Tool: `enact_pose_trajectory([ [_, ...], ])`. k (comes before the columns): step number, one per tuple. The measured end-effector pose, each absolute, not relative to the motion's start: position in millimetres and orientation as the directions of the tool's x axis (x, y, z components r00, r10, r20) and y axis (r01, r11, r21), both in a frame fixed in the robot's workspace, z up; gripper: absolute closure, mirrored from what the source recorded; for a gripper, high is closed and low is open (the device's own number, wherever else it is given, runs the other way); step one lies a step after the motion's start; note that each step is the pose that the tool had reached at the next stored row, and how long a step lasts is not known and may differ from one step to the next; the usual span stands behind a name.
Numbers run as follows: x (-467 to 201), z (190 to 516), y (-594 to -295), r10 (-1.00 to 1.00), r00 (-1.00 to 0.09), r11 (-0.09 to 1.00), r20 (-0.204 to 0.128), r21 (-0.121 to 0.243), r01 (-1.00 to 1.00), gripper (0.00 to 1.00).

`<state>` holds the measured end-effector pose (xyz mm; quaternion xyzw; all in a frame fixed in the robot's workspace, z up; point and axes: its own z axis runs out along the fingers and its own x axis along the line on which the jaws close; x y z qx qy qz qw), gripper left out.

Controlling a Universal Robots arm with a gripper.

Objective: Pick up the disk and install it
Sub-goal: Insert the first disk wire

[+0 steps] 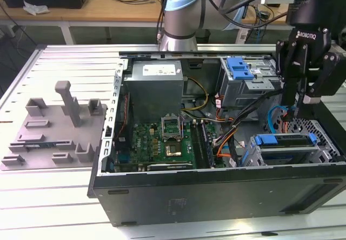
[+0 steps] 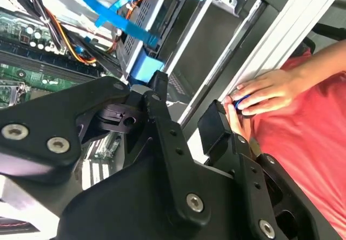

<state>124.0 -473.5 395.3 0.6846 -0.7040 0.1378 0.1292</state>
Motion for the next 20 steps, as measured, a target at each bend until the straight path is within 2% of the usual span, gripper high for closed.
enact_pose_trajectory([
  [6, 158, 395, -462, -0.924, -0.018, 0.026, 0.381, 0.014, -1.0, 0.49],
  [15, 164, 394, -456, -0.918, -0.053, 0.066, 0.393, 0.02, -0.998, 0.49],
  [16, 164, 394, -454, -0.915, -0.053, 0.066, 0.4, 0.02, -0.998, 0.49],
  [18, 164, 392, -444, -0.889, -0.052, 0.067, 0.454, 0.018, -0.998, 0.49],
  [20, 164, 392, -437, -0.881, -0.052, 0.068, 0.471, 0.017, -0.998, 0.49],
])
